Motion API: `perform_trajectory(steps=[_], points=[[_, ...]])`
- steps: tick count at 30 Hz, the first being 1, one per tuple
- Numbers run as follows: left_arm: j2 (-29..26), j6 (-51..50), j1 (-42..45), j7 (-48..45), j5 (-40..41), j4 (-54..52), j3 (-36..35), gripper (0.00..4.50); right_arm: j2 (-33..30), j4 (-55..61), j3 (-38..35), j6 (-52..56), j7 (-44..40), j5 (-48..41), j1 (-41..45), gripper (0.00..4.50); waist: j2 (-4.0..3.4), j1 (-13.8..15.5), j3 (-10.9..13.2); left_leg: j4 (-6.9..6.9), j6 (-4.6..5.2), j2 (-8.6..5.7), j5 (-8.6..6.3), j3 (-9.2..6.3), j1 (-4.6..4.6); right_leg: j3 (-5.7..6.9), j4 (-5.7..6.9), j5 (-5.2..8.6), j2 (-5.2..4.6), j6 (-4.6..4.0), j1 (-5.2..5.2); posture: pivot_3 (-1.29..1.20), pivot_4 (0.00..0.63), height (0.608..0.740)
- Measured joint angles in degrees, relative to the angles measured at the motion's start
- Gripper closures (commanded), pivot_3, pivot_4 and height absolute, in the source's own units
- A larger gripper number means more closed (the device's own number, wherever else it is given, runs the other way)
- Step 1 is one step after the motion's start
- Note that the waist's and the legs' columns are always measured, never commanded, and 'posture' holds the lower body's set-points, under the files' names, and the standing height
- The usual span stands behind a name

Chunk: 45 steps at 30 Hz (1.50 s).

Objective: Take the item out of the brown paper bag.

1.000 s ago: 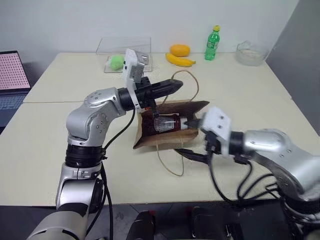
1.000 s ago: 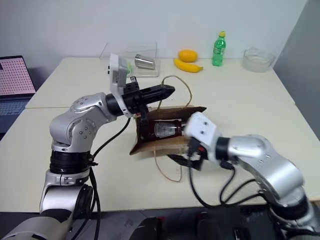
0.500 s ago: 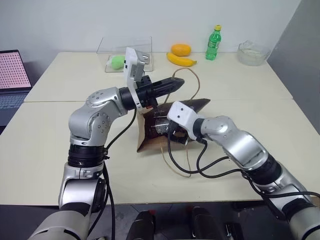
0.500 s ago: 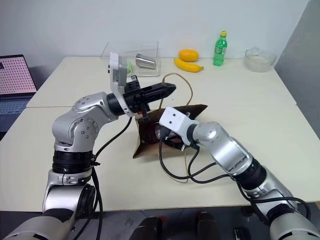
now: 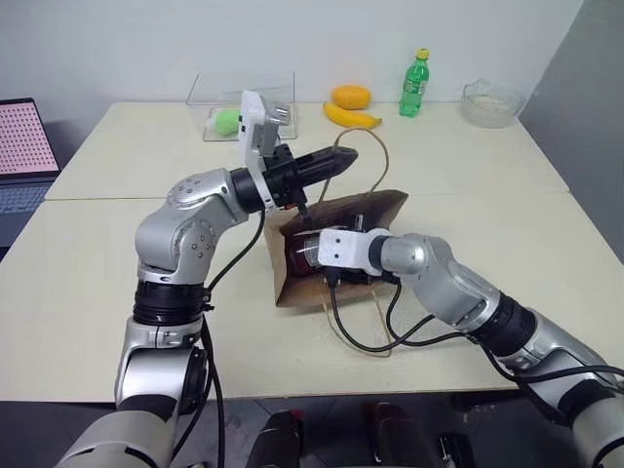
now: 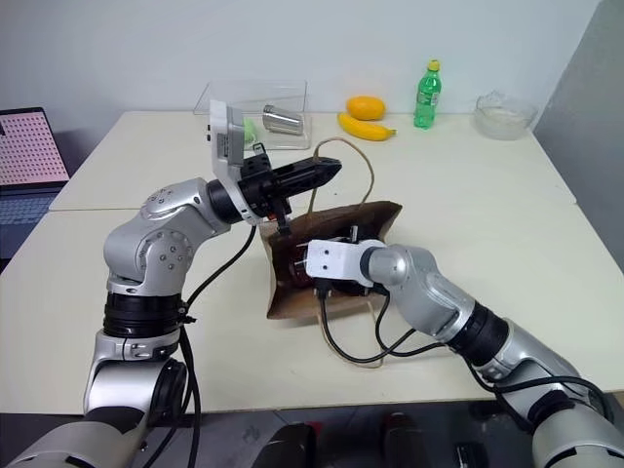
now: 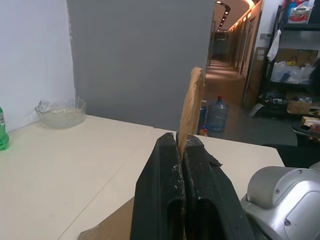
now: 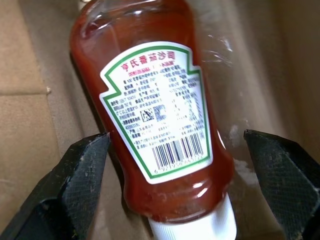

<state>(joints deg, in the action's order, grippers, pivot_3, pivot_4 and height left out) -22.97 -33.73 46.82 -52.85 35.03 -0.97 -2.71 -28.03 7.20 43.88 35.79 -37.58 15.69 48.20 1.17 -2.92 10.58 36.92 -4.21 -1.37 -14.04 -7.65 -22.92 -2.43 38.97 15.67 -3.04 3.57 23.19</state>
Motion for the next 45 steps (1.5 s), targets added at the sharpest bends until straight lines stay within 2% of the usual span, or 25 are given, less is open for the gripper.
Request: perform_trajectory(steps=[10, 12, 15, 17, 23, 27, 34, 45], points=[[-0.3, 1.3, 0.0, 0.7, -0.1, 0.6, 0.0, 4.50, 5.0, -10.8, 0.1, -5.5, -3.6, 5.2, 1.8, 0.02, 0.00, -0.2, 0.0, 0.01, -0.07, 0.00, 0.04, -0.01, 0.03, 0.00, 0.03, -0.01, 0.00, -0.01, -0.01, 0.00, 0.150, 0.740], [-0.3, 1.4, 0.0, 0.9, -0.1, 0.6, 0.0, 4.50, 5.7, -12.2, -0.5, -6.3, -4.1, 5.5, 2.0, 0.39, 0.00, -0.3, 0.0, 0.01, -0.06, 0.01, 0.04, -0.01, 0.07, 0.00, 0.05, -0.01, 0.01, -0.01, -0.04, 0.00, 0.150, 0.740], [-0.4, 1.4, 0.0, 1.0, -0.3, 0.6, 0.1, 4.50, 6.8, -14.1, -1.5, -7.4, -3.7, 6.3, 2.0, 1.19, 0.00, -0.3, 0.0, 0.01, -0.07, 0.00, 0.04, -0.04, 0.07, 0.01, 0.08, -0.01, 0.01, -0.02, -0.04, 0.00, 0.150, 0.740], [-0.5, 1.6, -0.1, 1.0, -0.4, 0.6, 0.1, 4.50, 6.9, -14.6, -2.2, -8.3, -3.7, 6.7, 2.0, 1.39, 0.00, -0.3, 0.0, 0.01, -0.08, -0.01, 0.05, -0.04, 0.05, 0.01, 0.06, -0.01, 0.01, -0.02, -0.04, 0.00, 0.150, 0.740], [-0.9, 3.4, -0.1, 1.1, -1.8, 1.9, 0.0, 4.50, 7.0, -12.8, -5.4, -8.4, -4.9, 6.5, 0.0, 1.41, 0.00, -0.3, 0.0, 0.00, -0.08, -0.01, 0.05, -0.04, 0.05, 0.02, 0.04, -0.01, 0.01, -0.02, -0.03, 0.00, 0.150, 0.740], [-0.9, 5.7, 0.1, 1.6, -3.6, 5.4, -0.1, 4.50, 6.3, -7.5, -7.9, -6.5, -7.7, 5.1, -2.2, 1.41, 0.00, -0.3, 0.0, -0.01, -0.08, -0.01, 0.04, -0.05, 0.02, 0.02, 0.04, -0.01, 0.01, -0.01, 0.00, 0.00, 0.150, 0.740], [-0.8, 9.7, 1.7, 3.1, -6.4, 9.6, -0.4, 4.50, 4.0, 3.8, -13.1, -3.8, -14.6, -1.3, -2.8, 1.42, -0.01, -0.3, 0.0, -0.02, -0.07, -0.01, 0.04, -0.06, -0.01, 0.03, 0.01, -0.01, 0.00, -0.01, 0.01, 0.00, 0.150, 0.740], [-0.1, 13.4, 2.5, 4.1, -8.7, 12.5, -0.5, 4.50, 0.3, 7.9, -19.3, -3.5, -19.7, -10.5, -2.9, 1.48, 0.00, -0.3, 0.0, -0.02, -0.06, -0.01, 0.04, -0.06, -0.01, 0.03, 0.01, -0.01, 0.00, -0.01, 0.01, 0.00, 0.150, 0.740]])
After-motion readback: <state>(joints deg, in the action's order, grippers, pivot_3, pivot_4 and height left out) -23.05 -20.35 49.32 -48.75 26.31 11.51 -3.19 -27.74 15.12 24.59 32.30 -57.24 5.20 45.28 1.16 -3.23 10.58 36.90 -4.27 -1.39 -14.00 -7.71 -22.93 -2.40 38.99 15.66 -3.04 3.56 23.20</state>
